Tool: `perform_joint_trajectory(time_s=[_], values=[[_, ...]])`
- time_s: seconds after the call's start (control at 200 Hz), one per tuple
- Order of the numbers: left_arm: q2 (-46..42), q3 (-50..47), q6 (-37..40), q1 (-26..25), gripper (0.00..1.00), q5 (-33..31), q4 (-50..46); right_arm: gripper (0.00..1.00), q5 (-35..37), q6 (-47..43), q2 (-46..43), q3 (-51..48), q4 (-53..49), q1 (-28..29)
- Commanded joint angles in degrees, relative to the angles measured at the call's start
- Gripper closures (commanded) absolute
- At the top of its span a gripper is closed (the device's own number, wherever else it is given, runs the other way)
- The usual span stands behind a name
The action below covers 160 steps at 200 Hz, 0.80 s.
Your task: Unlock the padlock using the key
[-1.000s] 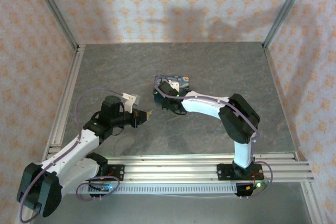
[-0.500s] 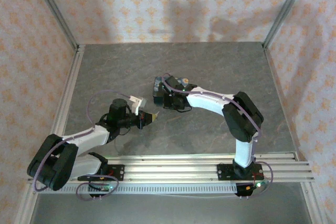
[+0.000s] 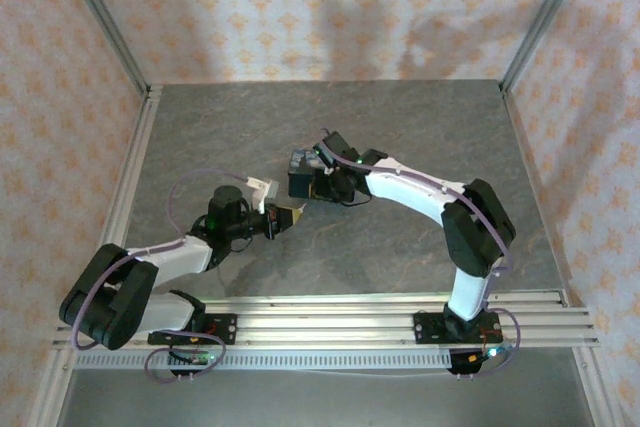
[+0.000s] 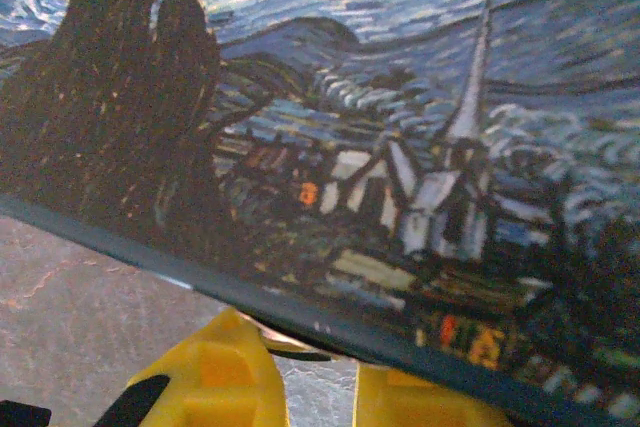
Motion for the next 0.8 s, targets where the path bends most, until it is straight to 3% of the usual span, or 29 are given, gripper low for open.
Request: perform_joint_trajectory(time_s=[0.0, 0.47, 0.796], values=[[-1.0, -1.0, -1.0, 1.3, 1.0, 1.3, 5.5, 1.0, -2.0, -0.6, -2.9, 2.7, -1.2, -1.1], [13.4, 1.9, -10.7, 1.9, 1.0, 4.9, 27.7, 1.0, -9.2, 2.2, -5.0, 3.1, -0.3, -4.2], [14.0, 2.5, -6.0, 1.8, 1.0, 5.5, 24.8, 1.0, -14.3, 3.8, -6.4, 1.7, 0.8, -6.4]])
